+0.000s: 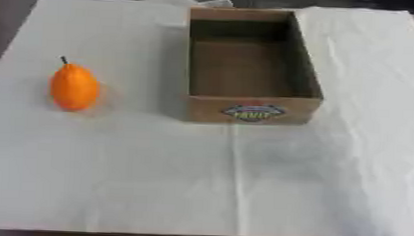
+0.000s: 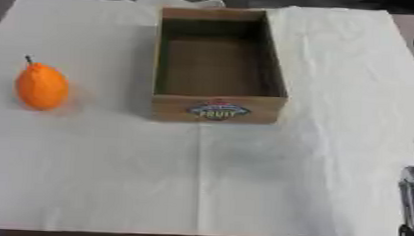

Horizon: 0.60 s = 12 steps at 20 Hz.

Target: Pick up objects on the table and place them in the box.

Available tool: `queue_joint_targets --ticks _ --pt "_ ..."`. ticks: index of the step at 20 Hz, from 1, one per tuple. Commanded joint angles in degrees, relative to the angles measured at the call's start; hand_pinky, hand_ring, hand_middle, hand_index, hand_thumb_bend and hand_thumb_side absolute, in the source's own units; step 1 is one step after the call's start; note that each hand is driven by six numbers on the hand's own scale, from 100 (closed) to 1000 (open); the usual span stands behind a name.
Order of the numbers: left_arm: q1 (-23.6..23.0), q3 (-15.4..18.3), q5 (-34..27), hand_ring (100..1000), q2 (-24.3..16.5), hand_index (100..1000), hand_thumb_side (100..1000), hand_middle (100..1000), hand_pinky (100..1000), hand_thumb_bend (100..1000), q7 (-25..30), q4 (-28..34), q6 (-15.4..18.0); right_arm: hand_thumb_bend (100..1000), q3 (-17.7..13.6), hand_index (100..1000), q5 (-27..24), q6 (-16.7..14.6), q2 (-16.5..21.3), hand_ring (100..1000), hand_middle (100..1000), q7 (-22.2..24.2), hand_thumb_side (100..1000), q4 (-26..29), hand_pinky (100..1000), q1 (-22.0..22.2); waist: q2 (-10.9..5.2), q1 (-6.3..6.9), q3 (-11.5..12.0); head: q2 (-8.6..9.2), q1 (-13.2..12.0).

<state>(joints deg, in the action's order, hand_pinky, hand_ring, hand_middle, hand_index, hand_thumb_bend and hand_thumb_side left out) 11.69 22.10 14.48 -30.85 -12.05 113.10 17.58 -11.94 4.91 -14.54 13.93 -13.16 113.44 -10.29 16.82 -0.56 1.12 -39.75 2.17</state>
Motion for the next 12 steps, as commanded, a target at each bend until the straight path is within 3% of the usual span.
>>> queue_joint_targets --ticks 1,4,6,8,9,12 --pt "2.00 -1.54 9.25 619 -7.82 887 1000 587 485 416 -0.69 -1.34 -2.29 100 -0.16 833 -0.09 0.02 1.65 954 601 0.15 923 1.15 895 -0.28 -1.18 0.27 0.11 -0.42 -0.16" --pt "4.26 -3.97 18.44 651 -12.98 913 1000 610 514 505 3.62 -5.61 -2.79 100 -0.24 833 -0.09 -0.03 1.87 953 601 0.02 923 1.15 895 -0.23 -1.29 0.34 0.12 -0.21 -0.29" --pt "5.81 -5.41 23.38 694 -15.79 934 1000 651 551 628 7.69 -9.04 -2.69 100 -0.15 833 -0.13 -0.01 1.94 954 601 0.07 923 1.15 895 -0.25 -1.36 0.43 0.07 -0.31 -0.36" --pt "7.49 -6.99 27.75 711 -18.03 943 1000 670 565 671 11.65 -12.36 -1.55 100 -0.02 833 -0.18 -0.01 1.98 954 601 0.20 923 1.15 895 -0.27 -1.40 0.45 -0.08 -0.34 -0.41" --pt "8.16 -7.62 29.36 743 -18.78 962 1000 711 590 757 13.11 -13.76 -0.85 100 0.02 833 -0.21 -0.01 2.00 954 601 0.26 922 1.15 895 -0.26 -1.43 0.45 -0.16 -0.29 -0.48" --pt "11.12 -10.47 33.51 766 -20.93 985 1000 747 599 895 19.18 -19.39 2.34 100 0.25 832 -0.32 0.07 1.97 955 601 0.51 922 1.15 895 -0.19 -1.59 0.50 -0.53 0.20 -1.10"
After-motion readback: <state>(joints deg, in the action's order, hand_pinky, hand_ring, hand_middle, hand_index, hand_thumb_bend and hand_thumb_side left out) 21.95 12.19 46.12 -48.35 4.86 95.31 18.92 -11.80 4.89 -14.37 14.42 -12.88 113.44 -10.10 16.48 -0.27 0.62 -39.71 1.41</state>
